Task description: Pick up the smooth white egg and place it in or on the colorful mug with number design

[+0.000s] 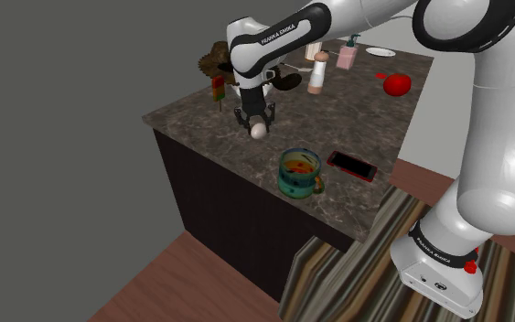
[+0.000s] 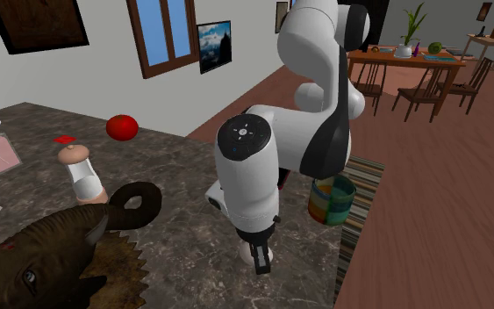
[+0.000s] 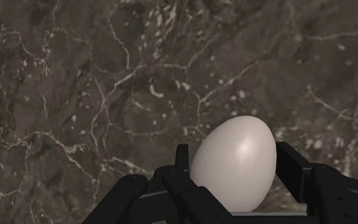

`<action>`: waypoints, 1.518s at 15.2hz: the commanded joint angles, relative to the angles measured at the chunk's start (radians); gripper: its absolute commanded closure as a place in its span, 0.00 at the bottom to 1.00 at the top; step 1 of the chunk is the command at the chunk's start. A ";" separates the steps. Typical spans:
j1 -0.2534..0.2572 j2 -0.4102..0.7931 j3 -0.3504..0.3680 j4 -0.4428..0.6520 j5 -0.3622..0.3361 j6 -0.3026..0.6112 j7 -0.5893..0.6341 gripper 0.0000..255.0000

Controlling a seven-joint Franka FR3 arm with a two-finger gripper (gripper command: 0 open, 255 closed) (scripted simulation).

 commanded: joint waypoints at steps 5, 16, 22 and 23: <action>0.000 -0.005 0.001 0.005 0.001 -0.010 -0.001 1.00; -0.001 -0.055 0.005 0.082 0.011 -0.137 -0.009 1.00; 0.000 -0.073 0.007 0.138 0.015 -0.210 -0.012 1.00; 0.000 -0.075 0.007 0.149 0.015 -0.222 -0.013 1.00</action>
